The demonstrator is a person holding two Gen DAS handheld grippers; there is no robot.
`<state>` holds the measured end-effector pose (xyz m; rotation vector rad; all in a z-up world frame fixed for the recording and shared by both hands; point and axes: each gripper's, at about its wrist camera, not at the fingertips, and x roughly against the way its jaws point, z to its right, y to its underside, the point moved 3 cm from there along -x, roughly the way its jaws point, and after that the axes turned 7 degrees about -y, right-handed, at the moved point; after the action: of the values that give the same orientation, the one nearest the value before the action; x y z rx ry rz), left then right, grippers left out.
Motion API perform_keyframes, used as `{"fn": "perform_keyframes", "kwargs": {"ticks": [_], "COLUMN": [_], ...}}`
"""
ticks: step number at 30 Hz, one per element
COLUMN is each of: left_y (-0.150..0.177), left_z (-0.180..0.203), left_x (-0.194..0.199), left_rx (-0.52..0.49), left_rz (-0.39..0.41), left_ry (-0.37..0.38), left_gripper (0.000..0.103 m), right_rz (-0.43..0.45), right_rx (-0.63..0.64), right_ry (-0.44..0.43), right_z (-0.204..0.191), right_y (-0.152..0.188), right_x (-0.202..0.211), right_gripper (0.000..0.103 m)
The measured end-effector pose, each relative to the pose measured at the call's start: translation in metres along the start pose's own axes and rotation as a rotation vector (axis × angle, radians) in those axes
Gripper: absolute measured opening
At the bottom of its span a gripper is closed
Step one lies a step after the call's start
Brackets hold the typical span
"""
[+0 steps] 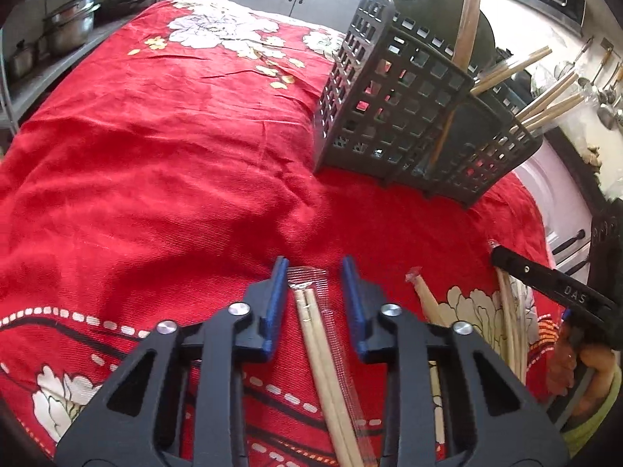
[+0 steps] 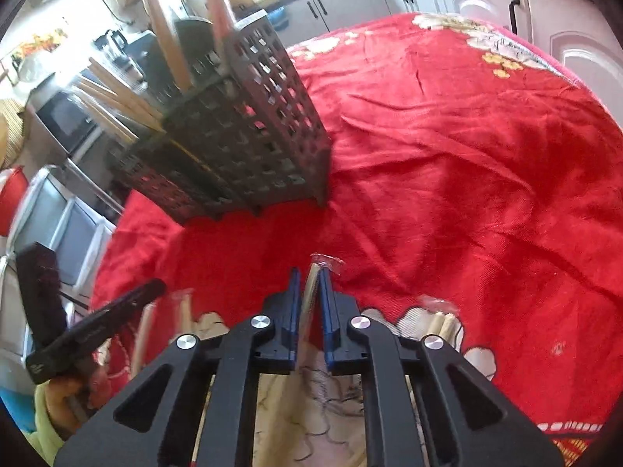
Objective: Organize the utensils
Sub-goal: 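Close the left tool on a chopstick while the right tool grasps another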
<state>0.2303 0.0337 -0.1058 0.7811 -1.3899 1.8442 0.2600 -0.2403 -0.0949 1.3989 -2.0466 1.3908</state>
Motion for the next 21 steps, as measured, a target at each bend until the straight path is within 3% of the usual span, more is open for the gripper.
{"fn": "perform_keyframes", "kwargs": {"ticks": [2,5,21], "left_y": [0.001,0.002,-0.009], "left_z": [-0.004,-0.008,0.017], "left_x": [0.001,0.006,0.085], "left_rx": [0.021,0.049,-0.001], "left_rz": [-0.005,-0.004,0.193], "left_ry": [0.02,0.049,0.133], "left_gripper": [0.014,0.003,0.002], "right_rz": [0.035,0.075,0.252], "right_rx": [0.027,0.057,0.192], "right_ry": [-0.006,-0.018,-0.101], "right_z": [-0.008,-0.018,-0.076], "right_y": [0.0,0.0,-0.003], "right_x": [0.009,0.023,0.083], "right_gripper": [0.009,0.008,0.008]}}
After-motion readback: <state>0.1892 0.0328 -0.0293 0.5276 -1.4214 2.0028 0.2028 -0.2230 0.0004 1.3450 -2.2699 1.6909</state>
